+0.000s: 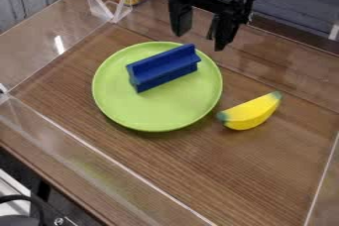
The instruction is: Put the banana in the green plate
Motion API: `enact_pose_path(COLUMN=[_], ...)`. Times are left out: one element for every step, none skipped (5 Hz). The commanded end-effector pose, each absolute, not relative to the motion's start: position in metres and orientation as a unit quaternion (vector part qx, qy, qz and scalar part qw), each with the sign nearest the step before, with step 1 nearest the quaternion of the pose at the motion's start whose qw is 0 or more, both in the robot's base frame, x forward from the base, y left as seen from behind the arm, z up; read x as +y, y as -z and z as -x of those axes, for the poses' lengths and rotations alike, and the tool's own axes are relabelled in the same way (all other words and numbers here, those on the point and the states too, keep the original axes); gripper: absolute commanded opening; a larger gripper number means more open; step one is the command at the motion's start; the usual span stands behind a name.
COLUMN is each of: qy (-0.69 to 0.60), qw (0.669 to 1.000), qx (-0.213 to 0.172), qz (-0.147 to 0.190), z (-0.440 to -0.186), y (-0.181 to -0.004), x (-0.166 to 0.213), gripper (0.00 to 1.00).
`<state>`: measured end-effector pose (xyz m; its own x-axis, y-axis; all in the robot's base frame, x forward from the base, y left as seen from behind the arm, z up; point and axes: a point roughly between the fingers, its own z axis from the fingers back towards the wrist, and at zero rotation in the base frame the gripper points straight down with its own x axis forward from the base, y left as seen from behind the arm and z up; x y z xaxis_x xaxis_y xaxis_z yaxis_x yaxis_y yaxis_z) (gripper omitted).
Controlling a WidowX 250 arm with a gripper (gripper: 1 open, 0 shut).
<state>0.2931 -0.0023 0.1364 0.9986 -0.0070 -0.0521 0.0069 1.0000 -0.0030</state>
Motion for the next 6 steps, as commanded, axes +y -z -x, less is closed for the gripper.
enact_pose_path(qy=[0.066, 0.135, 0.19, 0.221, 0.254, 0.296], qw=[0.997, 0.991, 0.982, 0.975, 0.967, 0.955], qx=[0.029, 0.022, 0.017, 0.01, -0.002, -0.014], qz=[0.002, 0.003, 0.003, 0.003, 0.0, -0.001], z=[-0.295, -0.297, -0.303, -0.295, -0.286, -0.284], y=[-0.139, -0.138, -0.137, -0.127, -0.112, -0.094], x=[-0.014, -0.028, -0.039, -0.052, -0.066, -0.082], gripper=[1.0, 1.0, 1.0, 1.0, 1.0, 1.0])
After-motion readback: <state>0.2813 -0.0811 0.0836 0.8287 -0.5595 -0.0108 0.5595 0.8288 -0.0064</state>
